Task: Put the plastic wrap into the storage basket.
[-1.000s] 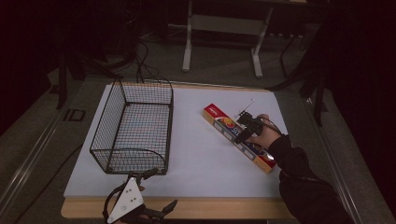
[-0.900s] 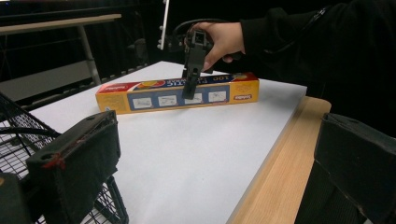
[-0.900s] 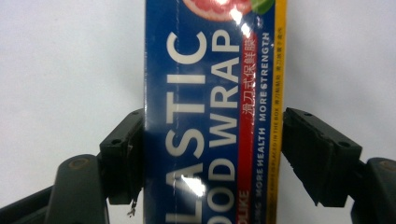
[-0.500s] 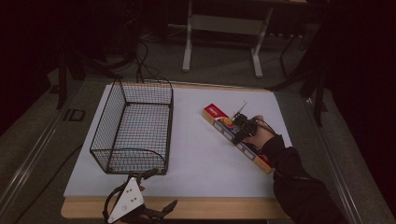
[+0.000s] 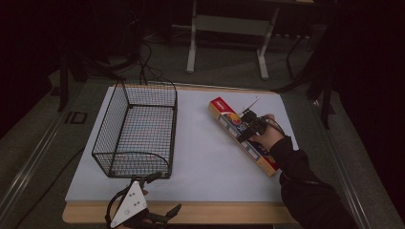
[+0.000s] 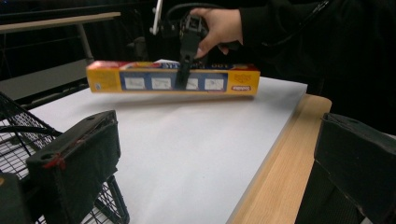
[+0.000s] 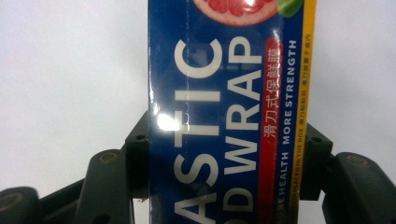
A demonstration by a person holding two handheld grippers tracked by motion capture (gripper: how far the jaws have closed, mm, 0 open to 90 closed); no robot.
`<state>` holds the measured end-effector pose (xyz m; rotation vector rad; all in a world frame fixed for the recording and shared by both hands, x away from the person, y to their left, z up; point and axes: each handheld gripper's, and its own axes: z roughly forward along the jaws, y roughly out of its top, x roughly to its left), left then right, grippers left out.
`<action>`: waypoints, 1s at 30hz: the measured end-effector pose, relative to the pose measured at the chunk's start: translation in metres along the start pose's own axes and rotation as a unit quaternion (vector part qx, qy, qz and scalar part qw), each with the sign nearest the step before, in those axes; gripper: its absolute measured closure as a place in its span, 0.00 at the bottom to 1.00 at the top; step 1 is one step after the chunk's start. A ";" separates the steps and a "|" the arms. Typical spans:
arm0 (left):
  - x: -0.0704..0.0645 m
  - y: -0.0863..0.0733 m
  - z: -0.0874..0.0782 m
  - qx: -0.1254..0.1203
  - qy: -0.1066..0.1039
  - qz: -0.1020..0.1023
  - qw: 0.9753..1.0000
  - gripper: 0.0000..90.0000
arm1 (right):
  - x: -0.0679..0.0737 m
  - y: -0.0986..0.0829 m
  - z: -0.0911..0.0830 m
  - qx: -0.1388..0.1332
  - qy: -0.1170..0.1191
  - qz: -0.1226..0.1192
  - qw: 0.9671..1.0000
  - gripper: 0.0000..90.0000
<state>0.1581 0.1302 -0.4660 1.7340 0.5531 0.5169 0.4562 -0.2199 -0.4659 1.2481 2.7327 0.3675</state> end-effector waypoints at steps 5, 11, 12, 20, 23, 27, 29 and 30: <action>-0.001 0.000 0.001 0.001 -0.002 0.002 1.000 0.01 | 0.003 0.008 -0.019 -0.031 -0.002 0.007 1.000 0.45; 0.000 0.000 0.001 -0.001 -0.002 0.001 1.000 0.01 | 0.015 0.019 -0.042 -0.073 -0.001 0.007 0.997 0.45; -0.001 0.000 0.001 0.000 -0.002 0.001 1.000 0.01 | 0.018 0.021 -0.045 -0.079 0.001 0.004 0.997 0.45; -0.001 0.001 0.001 -0.002 0.001 0.002 1.000 0.01 | 0.043 0.038 -0.073 -0.117 0.004 -0.005 0.993 0.45; -0.002 0.000 0.002 -0.006 0.001 0.002 1.000 0.01 | 0.053 0.045 -0.083 -0.130 0.001 -0.010 0.991 0.45; -0.002 0.000 0.002 -0.014 0.005 0.005 1.000 0.01 | 0.067 0.054 -0.095 -0.155 0.003 -0.007 0.988 0.45; -0.002 0.000 0.002 -0.017 0.007 0.005 1.000 0.01 | 0.076 0.059 -0.101 -0.166 0.004 -0.011 0.986 0.45; -0.002 0.000 0.002 -0.018 0.007 0.005 1.000 0.01 | 0.079 0.061 -0.102 -0.170 0.003 -0.012 0.985 0.45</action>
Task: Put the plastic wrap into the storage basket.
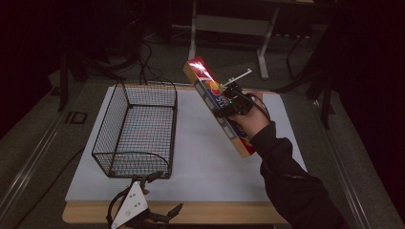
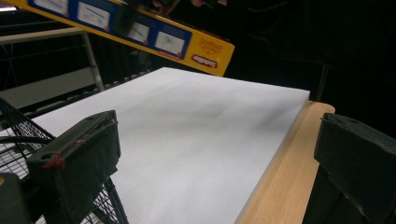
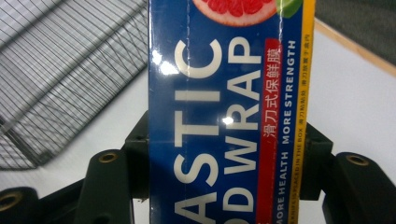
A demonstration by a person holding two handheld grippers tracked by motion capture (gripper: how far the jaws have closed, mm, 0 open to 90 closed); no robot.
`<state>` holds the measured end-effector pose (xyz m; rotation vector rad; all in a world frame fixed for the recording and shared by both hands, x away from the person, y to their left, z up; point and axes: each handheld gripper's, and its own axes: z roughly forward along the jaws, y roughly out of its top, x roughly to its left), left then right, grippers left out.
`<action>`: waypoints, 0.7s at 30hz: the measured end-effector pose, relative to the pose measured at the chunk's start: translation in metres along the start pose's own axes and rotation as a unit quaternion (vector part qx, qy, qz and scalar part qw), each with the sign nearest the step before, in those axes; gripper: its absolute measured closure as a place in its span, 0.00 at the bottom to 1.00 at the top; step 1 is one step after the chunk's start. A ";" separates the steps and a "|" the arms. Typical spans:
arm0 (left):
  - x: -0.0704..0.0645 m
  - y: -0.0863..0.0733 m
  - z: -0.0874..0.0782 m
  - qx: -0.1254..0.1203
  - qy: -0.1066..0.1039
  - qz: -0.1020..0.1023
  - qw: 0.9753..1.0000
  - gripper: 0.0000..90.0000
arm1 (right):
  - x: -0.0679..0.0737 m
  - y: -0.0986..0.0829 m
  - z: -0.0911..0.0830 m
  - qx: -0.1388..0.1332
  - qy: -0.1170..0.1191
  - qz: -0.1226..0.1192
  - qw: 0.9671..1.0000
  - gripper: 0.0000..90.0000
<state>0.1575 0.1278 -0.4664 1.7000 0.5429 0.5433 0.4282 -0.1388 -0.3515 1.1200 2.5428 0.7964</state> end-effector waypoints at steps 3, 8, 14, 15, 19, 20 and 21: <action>0.001 0.000 0.000 -0.002 0.000 -0.002 1.000 0.01 | 0.012 0.010 -0.002 -0.008 0.006 -0.004 1.000 0.45; 0.001 -0.001 -0.001 -0.003 0.002 -0.003 1.000 0.01 | 0.030 0.025 -0.001 -0.021 0.006 -0.016 1.000 0.45; 0.001 -0.001 -0.002 0.002 0.006 -0.005 1.000 0.01 | 0.049 0.041 0.000 -0.034 0.011 -0.020 0.999 0.45; 0.002 0.000 -0.003 0.002 0.009 -0.004 1.000 0.01 | 0.052 0.044 0.001 -0.036 0.013 -0.020 0.999 0.45; 0.002 0.000 -0.004 0.002 0.015 -0.006 1.000 0.01 | 0.065 0.055 0.002 -0.046 0.016 -0.023 0.999 0.45; 0.001 0.000 -0.004 0.002 0.020 -0.004 1.000 0.01 | 0.069 0.058 0.003 -0.048 0.017 -0.023 0.998 0.45; 0.001 0.000 -0.005 0.002 0.022 -0.003 1.000 0.00 | 0.073 0.061 0.003 -0.050 0.018 -0.024 0.998 0.45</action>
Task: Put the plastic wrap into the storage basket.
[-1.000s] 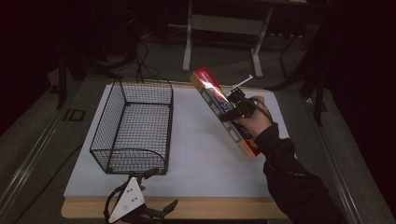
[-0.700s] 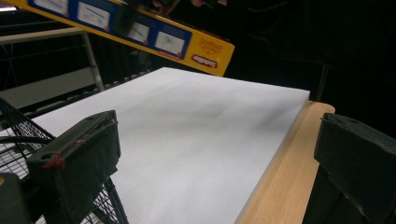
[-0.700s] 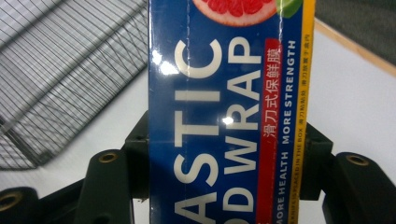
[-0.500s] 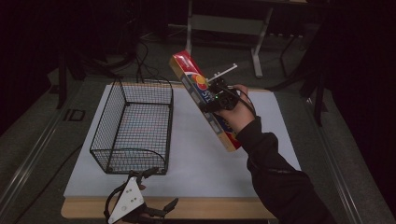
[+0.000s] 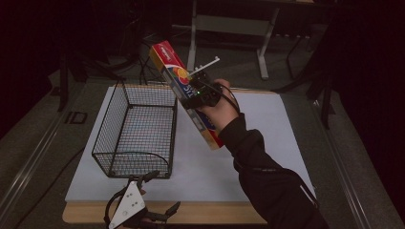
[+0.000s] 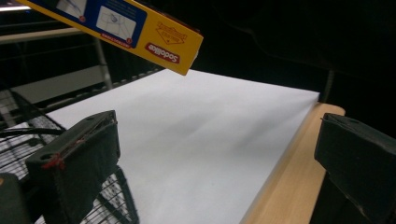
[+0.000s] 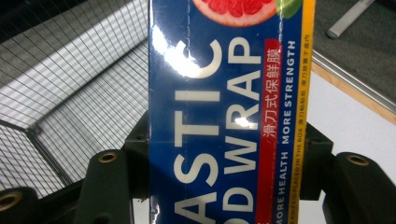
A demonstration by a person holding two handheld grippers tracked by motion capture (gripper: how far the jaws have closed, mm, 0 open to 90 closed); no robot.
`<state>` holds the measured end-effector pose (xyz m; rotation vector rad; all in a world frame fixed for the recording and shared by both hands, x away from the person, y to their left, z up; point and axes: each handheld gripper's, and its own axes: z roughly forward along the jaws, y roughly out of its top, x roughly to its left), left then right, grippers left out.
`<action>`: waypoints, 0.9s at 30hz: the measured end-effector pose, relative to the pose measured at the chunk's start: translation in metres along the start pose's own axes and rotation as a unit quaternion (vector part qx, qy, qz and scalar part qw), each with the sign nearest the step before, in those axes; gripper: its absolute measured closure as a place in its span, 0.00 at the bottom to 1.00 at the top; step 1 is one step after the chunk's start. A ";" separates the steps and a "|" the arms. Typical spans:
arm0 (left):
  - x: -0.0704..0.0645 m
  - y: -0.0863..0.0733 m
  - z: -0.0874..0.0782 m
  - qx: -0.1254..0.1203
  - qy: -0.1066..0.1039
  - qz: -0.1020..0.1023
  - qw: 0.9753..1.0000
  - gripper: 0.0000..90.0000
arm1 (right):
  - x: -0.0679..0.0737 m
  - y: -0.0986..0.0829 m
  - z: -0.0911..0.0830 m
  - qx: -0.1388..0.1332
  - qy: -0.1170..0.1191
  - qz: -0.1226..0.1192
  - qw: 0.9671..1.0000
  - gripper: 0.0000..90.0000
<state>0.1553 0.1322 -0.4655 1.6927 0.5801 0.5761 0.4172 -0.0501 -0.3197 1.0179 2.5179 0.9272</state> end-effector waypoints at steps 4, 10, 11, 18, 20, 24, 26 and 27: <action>-0.004 0.000 -0.001 0.002 0.015 0.013 1.000 0.00 | 0.013 0.009 0.004 -0.011 0.004 -0.002 1.000 0.45; -0.003 -0.002 0.000 0.004 0.014 0.005 1.000 0.00 | 0.035 0.024 0.013 -0.035 0.019 0.003 0.999 0.45; -0.002 -0.002 -0.001 0.004 0.013 0.004 1.000 0.00 | 0.039 0.026 0.015 -0.040 0.020 0.002 0.999 0.45; -0.003 -0.001 -0.002 0.001 0.010 0.005 1.000 0.00 | 0.063 0.043 0.028 -0.070 0.033 0.008 0.997 0.45; -0.004 -0.001 -0.002 0.001 0.011 0.007 1.000 0.00 | 0.067 0.047 0.031 -0.073 0.032 0.005 0.997 0.45; -0.004 -0.002 -0.004 -0.001 0.010 0.006 1.000 0.00 | 0.079 0.056 0.042 -0.088 0.040 0.011 0.995 0.45; -0.003 -0.002 -0.004 0.000 0.012 0.006 1.000 0.00 | 0.084 0.057 0.049 -0.094 0.044 0.019 0.994 0.45; -0.003 -0.002 -0.005 0.001 0.011 0.007 1.000 0.00 | 0.085 0.057 0.051 -0.097 0.045 0.020 0.994 0.45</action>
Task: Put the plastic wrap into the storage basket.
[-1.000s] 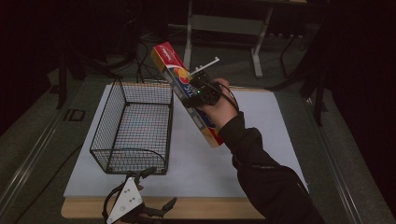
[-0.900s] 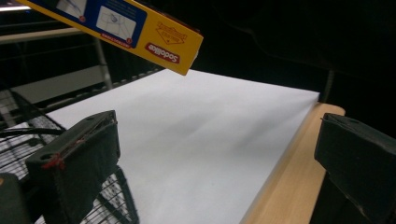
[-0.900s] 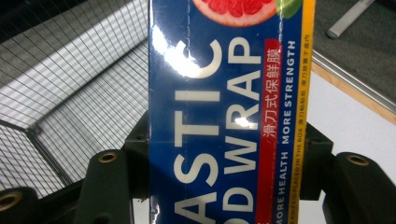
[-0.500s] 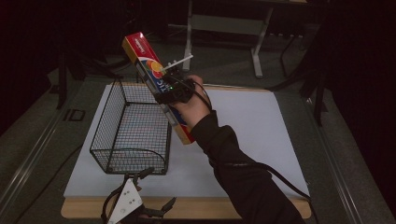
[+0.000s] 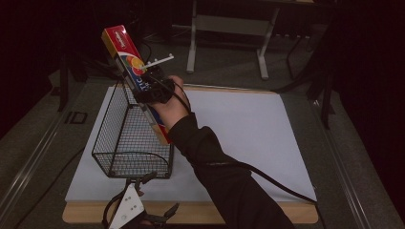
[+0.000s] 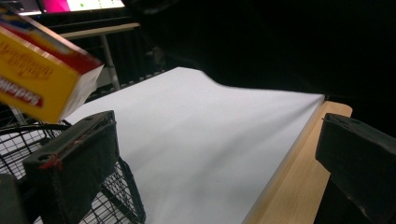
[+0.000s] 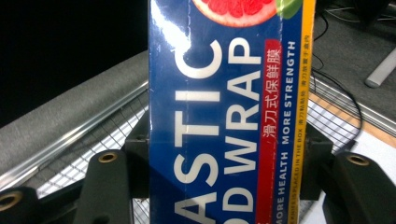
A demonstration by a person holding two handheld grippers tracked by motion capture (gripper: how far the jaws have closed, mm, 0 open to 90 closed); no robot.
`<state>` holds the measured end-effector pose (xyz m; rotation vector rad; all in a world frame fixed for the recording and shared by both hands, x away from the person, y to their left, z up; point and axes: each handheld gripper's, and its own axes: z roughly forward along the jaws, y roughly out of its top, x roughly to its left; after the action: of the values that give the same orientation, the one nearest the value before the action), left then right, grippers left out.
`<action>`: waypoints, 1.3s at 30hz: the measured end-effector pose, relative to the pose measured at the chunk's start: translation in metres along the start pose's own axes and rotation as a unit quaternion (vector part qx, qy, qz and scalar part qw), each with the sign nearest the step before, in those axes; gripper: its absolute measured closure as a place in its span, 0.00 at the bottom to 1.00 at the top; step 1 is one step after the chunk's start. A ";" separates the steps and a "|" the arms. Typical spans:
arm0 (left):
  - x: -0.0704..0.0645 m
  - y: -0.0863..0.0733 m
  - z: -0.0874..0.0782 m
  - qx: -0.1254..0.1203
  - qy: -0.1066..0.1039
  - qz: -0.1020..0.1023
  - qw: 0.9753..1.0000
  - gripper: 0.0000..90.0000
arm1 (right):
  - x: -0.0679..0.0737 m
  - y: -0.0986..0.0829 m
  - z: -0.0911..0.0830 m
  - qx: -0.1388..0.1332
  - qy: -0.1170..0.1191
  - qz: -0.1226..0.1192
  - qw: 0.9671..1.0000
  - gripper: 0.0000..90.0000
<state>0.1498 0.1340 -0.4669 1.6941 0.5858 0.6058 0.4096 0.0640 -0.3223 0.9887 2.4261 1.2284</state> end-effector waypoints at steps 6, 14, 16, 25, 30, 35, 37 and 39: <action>-0.001 0.000 -0.001 0.000 0.000 0.004 1.000 0.00 | 0.010 -0.008 0.018 -0.017 0.012 0.005 1.000 0.45; -0.001 0.000 -0.001 -0.002 -0.003 0.003 1.000 0.00 | 0.017 -0.035 0.046 -0.002 0.026 0.025 0.999 0.45; -0.001 0.000 0.000 0.000 -0.004 0.004 1.000 0.00 | 0.017 -0.037 0.049 0.003 0.026 0.029 0.999 0.45; 0.000 0.000 0.001 0.002 -0.004 0.005 1.000 0.00 | 0.013 -0.060 0.065 0.041 -0.001 0.052 0.998 0.44; 0.000 0.000 0.000 0.001 -0.004 0.005 1.000 0.00 | 0.017 -0.069 0.075 0.065 -0.004 0.046 0.997 0.44; 0.000 0.000 0.000 0.001 -0.005 0.005 1.000 0.00 | 0.023 -0.071 0.078 0.074 -0.014 0.041 0.996 0.44; 0.000 0.000 0.000 0.001 -0.006 0.005 1.000 0.00 | 0.023 -0.071 0.079 0.077 -0.015 0.041 0.996 0.44; -0.001 0.000 0.000 0.001 -0.007 0.005 1.000 0.00 | 0.018 -0.073 0.084 0.091 -0.025 0.055 0.994 0.43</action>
<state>0.1493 0.1335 -0.4674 1.7021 0.5683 0.6006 0.4041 0.0973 -0.4300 1.2022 2.5093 1.0163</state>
